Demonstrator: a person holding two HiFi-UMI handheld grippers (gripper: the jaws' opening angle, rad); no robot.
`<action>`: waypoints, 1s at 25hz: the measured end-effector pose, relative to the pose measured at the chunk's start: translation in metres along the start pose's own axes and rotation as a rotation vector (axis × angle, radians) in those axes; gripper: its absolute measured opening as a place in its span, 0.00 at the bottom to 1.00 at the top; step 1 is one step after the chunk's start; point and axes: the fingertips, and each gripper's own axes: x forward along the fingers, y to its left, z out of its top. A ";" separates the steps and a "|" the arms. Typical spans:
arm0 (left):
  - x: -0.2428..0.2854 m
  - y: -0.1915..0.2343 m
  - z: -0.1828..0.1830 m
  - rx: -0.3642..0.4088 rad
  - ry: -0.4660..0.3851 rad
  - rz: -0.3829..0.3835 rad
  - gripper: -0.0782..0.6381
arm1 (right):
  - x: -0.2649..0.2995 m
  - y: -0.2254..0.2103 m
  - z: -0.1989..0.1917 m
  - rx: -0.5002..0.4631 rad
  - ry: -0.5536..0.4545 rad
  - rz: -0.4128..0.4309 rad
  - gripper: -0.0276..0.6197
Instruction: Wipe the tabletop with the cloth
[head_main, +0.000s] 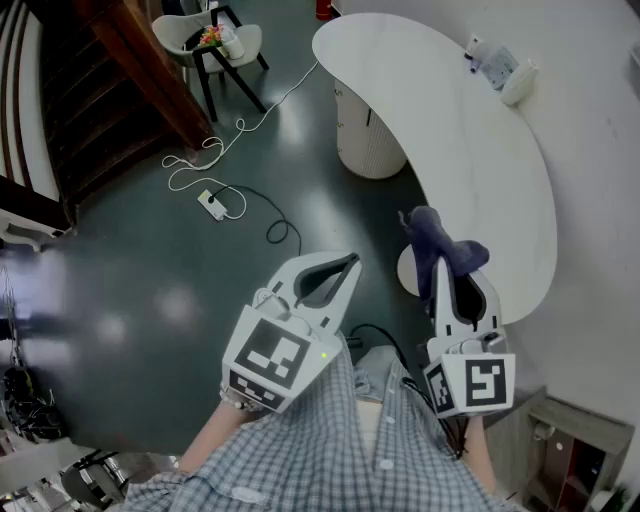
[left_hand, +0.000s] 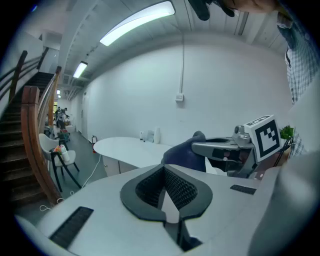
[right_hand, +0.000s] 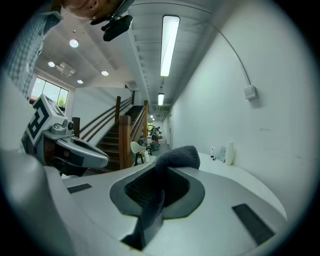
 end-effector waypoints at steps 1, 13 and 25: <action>0.000 0.000 0.000 0.000 0.000 0.000 0.12 | 0.000 0.000 0.000 0.000 -0.001 0.001 0.08; -0.006 0.009 -0.004 -0.007 -0.003 0.001 0.12 | 0.004 0.008 -0.001 0.009 0.007 -0.005 0.08; -0.025 0.041 -0.015 -0.018 -0.008 0.022 0.12 | 0.020 0.026 0.002 0.005 0.000 -0.034 0.08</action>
